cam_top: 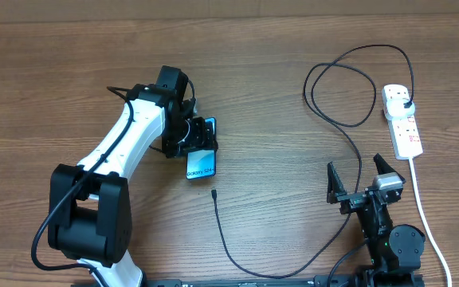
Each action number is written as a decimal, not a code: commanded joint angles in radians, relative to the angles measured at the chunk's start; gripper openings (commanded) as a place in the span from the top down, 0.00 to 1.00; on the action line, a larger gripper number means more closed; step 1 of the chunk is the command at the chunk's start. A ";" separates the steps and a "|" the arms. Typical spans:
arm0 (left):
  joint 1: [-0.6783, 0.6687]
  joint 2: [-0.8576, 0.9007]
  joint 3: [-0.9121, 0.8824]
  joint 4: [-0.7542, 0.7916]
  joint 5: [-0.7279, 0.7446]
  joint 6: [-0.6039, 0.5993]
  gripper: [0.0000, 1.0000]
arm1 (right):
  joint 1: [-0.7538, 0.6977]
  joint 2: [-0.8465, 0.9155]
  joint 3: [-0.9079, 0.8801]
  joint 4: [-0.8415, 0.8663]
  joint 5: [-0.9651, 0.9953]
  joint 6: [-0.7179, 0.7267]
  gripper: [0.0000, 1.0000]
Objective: Plug charger to phone and switch on socket
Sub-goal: 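Lift the phone with the left gripper and tilt it upright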
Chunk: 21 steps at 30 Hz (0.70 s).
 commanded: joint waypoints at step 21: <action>-0.003 -0.024 0.006 -0.008 0.173 0.032 0.31 | -0.002 -0.010 -0.011 0.003 0.001 -0.001 0.00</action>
